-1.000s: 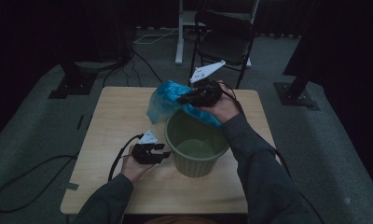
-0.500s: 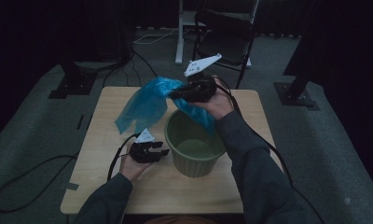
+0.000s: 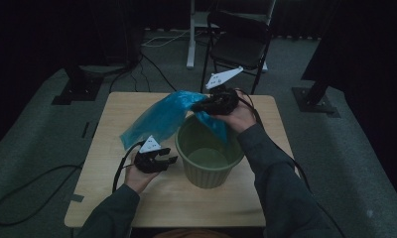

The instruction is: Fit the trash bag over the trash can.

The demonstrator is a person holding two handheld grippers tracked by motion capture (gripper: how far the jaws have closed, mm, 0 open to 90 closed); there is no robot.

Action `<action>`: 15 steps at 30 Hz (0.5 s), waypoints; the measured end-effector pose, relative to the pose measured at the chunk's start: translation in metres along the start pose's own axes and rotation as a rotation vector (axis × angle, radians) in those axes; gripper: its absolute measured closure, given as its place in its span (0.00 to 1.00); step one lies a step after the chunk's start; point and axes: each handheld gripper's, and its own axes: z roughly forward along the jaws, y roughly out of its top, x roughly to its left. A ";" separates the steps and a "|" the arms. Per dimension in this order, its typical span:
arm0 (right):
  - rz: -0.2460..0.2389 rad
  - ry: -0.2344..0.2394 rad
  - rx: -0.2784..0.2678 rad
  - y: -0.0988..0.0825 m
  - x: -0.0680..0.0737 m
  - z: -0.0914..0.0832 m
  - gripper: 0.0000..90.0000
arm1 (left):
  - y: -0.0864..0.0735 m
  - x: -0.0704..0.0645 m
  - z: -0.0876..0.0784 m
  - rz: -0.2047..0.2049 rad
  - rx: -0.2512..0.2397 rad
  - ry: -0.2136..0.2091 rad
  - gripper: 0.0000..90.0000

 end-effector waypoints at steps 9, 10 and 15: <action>0.015 -0.007 0.027 -0.021 -0.001 -0.003 1.00 | 0.002 0.003 -0.015 -0.002 -0.053 0.038 0.58; 0.015 -0.007 0.027 -0.021 -0.001 -0.003 1.00 | 0.002 0.003 -0.015 -0.002 -0.053 0.038 0.59; 0.032 -0.012 0.038 -0.035 -0.002 -0.004 1.00 | 0.001 0.007 -0.029 -0.012 -0.087 0.068 0.59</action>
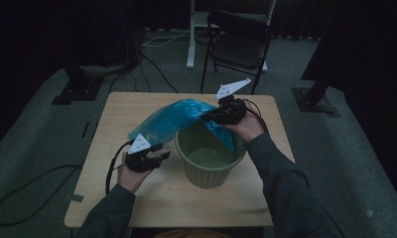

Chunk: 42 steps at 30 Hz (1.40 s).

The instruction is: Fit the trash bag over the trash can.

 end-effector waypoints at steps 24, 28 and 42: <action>0.003 0.026 0.015 -0.023 0.007 0.000 1.00 | 0.020 0.046 -0.002 -0.180 -0.107 -0.009 0.56; -0.010 0.033 0.029 -0.025 0.010 0.000 0.99 | 0.028 0.043 0.003 -0.190 -0.130 -0.028 0.60; -0.004 0.052 0.055 -0.042 0.013 -0.003 0.89 | 0.043 0.026 0.004 -0.091 -0.131 0.016 0.97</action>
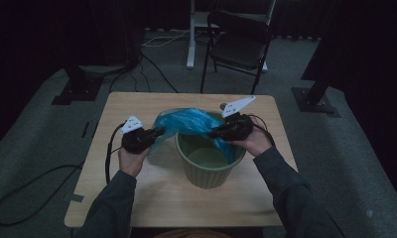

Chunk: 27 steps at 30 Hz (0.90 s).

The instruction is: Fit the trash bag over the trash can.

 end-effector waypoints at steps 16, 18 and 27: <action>-0.004 -0.001 -0.099 0.022 -0.003 -0.022 0.60 | 0.003 -0.004 -0.002 0.033 -0.007 0.014 0.97; 0.006 -0.026 -0.103 0.027 -0.005 -0.020 0.58 | 0.003 -0.006 0.000 0.036 -0.008 0.005 0.97; 0.012 -0.050 -0.060 0.050 -0.008 0.011 0.60 | 0.007 -0.016 -0.001 0.062 -0.022 -0.012 0.97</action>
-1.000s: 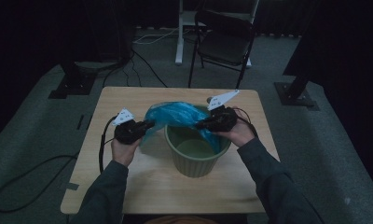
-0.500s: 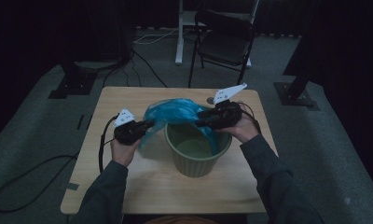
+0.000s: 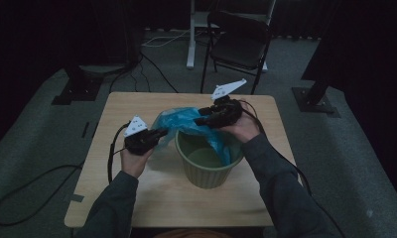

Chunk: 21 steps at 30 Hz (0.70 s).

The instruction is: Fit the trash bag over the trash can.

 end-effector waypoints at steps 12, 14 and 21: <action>-0.101 -0.074 0.123 0.020 0.014 0.039 0.94 | 0.003 -0.004 -0.006 0.021 -0.021 -0.016 0.96; -0.088 -0.069 0.114 0.018 0.013 0.034 1.00 | 0.002 -0.002 -0.008 0.022 -0.025 -0.016 0.96; -0.088 -0.062 0.101 0.008 0.017 0.019 0.99 | 0.001 -0.005 -0.008 0.037 -0.025 -0.015 0.96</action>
